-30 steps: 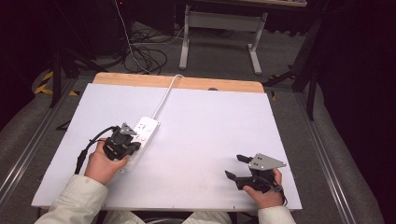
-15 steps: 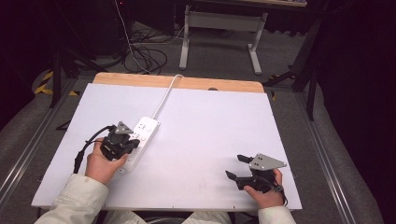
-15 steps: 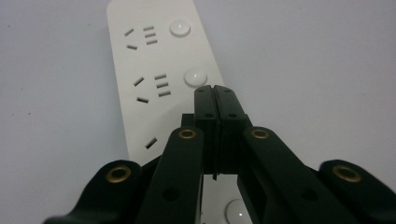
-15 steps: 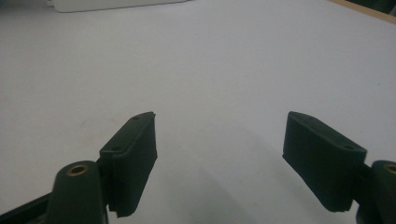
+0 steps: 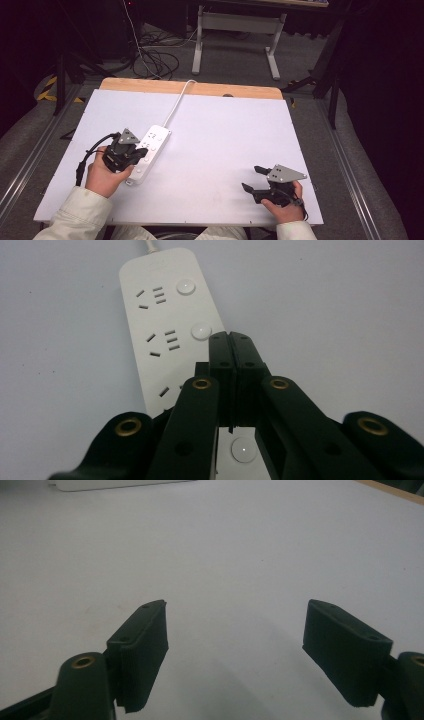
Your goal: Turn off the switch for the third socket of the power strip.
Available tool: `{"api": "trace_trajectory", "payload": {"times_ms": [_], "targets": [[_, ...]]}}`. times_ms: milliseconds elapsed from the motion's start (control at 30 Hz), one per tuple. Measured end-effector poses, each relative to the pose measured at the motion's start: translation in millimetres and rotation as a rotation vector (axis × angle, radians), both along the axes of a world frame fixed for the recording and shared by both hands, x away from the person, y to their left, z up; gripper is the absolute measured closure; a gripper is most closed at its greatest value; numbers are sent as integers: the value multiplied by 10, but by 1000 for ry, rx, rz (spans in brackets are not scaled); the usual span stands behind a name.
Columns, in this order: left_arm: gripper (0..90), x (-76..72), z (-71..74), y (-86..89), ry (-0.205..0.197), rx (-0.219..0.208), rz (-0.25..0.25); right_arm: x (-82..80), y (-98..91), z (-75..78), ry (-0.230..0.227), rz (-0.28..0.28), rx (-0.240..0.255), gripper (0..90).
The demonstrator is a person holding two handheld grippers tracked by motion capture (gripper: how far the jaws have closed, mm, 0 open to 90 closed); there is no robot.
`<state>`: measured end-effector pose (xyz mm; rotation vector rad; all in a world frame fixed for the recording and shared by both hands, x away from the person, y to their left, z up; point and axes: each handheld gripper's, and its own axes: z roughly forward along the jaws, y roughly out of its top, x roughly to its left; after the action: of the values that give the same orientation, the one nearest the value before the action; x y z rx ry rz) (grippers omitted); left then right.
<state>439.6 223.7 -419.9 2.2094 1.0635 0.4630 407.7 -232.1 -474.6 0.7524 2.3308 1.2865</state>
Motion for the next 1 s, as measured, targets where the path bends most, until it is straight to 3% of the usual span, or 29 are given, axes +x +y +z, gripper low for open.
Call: {"api": "trace_trajectory", "payload": {"times_ms": [267, 400, 433, 467, 567, 767, 833, 933, 1000], "targets": [[882, -28, 68, 33, -5, -14, -12, -2, 1, 1, 0, -1, -2, 262], [849, -63, 138, 26, -35, -8, -33, 1, 3, -1, 1, 2, 0, 261], [789, -74, 152, 22, -38, -18, -38, 3, 4, -1, 0, 1, -2, 261], [789, -85, 164, 22, -40, -36, -42, 3, 4, -1, 0, 1, -2, 261], [621, -111, 198, 46, -65, -101, -71, 3, 5, -1, 1, 1, -2, 261], [434, -202, 269, 60, -112, -171, -122, -4, 6, 3, -1, -1, -3, 261], [411, -233, 282, 64, -133, -198, -131, -4, 6, 4, -1, 0, -2, 261], [299, -289, 302, 78, -166, -201, -124, -1, -3, 4, -2, 0, 2, 262], [283, -337, 308, 92, -194, -189, -131, -1, -3, 3, -1, 0, 2, 262]]}}
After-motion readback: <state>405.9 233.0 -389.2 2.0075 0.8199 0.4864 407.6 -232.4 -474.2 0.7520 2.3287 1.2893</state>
